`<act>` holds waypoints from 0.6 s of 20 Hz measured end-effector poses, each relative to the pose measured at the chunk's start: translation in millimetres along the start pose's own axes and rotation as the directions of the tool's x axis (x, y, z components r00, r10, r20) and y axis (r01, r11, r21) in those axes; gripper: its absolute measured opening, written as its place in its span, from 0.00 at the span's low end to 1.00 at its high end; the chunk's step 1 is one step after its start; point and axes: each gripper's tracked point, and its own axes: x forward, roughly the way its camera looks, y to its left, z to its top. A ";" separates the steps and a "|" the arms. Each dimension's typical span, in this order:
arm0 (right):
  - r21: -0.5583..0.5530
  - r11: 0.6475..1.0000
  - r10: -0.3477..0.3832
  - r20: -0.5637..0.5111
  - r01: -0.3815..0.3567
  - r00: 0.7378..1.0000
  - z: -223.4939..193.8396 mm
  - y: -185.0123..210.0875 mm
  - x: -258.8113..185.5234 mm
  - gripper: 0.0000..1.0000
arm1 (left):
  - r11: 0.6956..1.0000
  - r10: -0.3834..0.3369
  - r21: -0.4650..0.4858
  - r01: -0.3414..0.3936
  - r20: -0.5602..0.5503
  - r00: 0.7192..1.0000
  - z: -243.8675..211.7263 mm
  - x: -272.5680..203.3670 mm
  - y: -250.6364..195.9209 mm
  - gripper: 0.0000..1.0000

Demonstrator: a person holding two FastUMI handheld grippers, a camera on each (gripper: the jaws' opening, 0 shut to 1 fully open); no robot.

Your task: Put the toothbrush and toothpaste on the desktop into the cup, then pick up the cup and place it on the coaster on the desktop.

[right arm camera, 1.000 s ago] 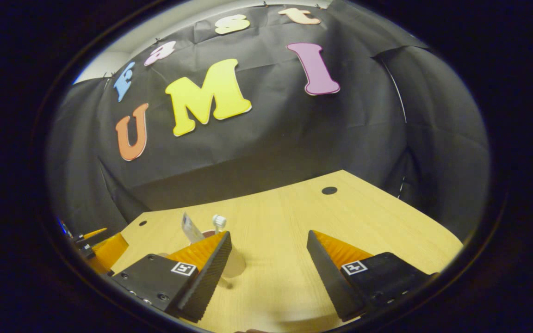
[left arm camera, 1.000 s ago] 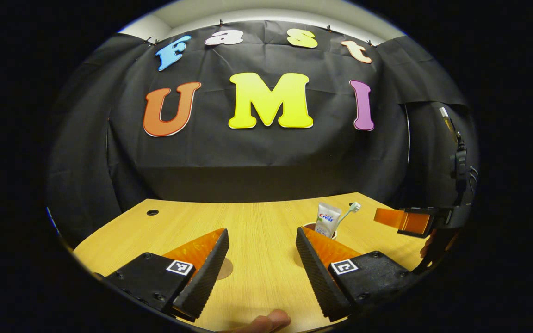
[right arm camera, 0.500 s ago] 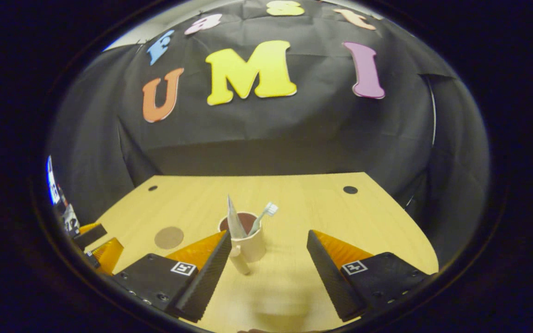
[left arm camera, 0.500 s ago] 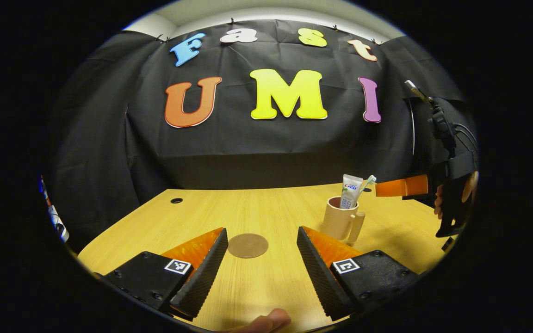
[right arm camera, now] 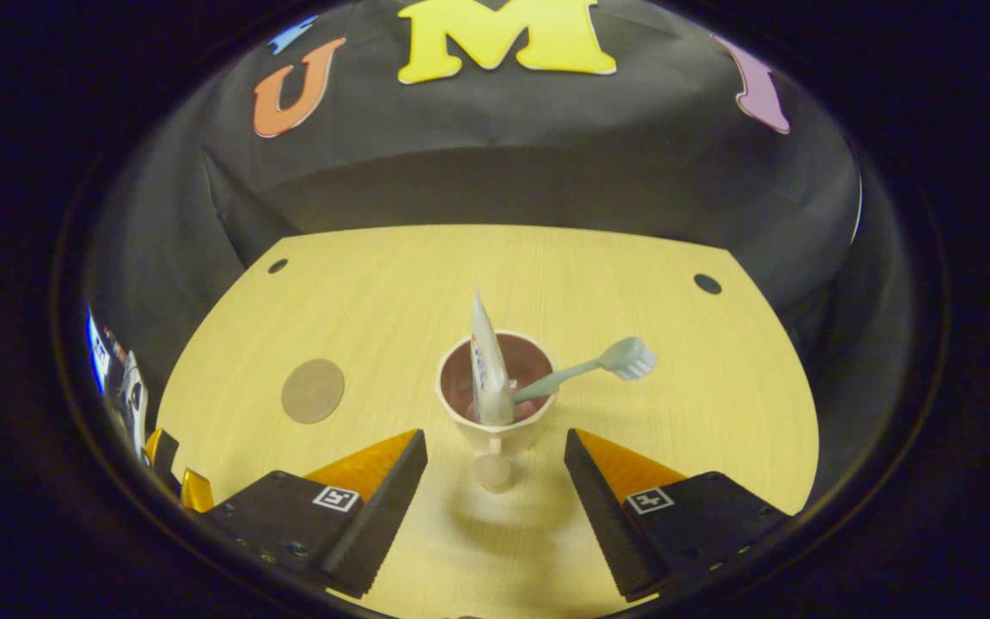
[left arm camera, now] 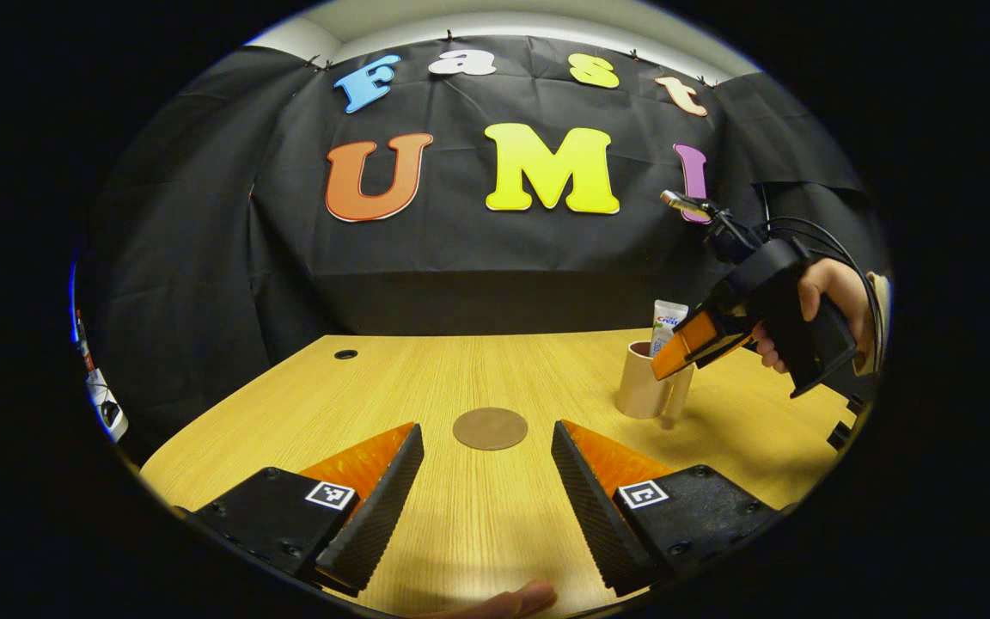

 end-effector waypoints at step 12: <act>-0.012 0.996 -0.086 -0.249 0.085 0.965 -13.7 -1.6 52.6 0.81 | 0.999 -0.012 -0.049 0.010 -0.035 0.999 -21.6 7.0 24.5 0.96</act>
